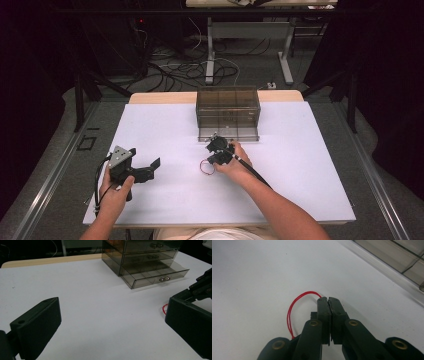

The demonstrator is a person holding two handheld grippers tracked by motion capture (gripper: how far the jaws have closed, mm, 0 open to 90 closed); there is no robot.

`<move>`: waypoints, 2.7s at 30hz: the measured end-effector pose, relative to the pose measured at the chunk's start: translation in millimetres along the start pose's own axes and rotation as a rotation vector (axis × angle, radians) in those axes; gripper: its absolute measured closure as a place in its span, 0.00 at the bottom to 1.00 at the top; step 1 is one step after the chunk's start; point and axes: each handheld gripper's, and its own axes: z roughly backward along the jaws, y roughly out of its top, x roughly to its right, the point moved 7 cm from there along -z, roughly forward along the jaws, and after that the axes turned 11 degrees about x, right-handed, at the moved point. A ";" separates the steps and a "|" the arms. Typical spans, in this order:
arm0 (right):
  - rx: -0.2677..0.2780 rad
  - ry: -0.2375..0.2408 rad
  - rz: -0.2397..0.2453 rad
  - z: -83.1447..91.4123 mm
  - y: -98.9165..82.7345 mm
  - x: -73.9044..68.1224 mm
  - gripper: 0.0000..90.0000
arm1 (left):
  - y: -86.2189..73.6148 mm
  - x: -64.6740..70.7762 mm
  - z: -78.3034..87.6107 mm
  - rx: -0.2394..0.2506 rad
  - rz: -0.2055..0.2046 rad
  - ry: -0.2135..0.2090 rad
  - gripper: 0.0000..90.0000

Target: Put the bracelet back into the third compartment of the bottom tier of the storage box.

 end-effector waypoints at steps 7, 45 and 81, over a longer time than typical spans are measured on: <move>0.018 -0.005 -0.011 2.3 1.9 3.3 0.98 | -0.1 -0.2 0.6 -0.005 0.002 -0.003 0.00; 0.122 -0.076 -0.120 21.7 11.2 38.5 0.98 | -0.1 -0.2 0.1 0.000 -0.003 0.001 0.00; 0.198 -0.159 -0.196 53.4 22.5 84.7 0.98 | -0.4 -0.2 -0.1 -0.002 0.000 0.002 0.00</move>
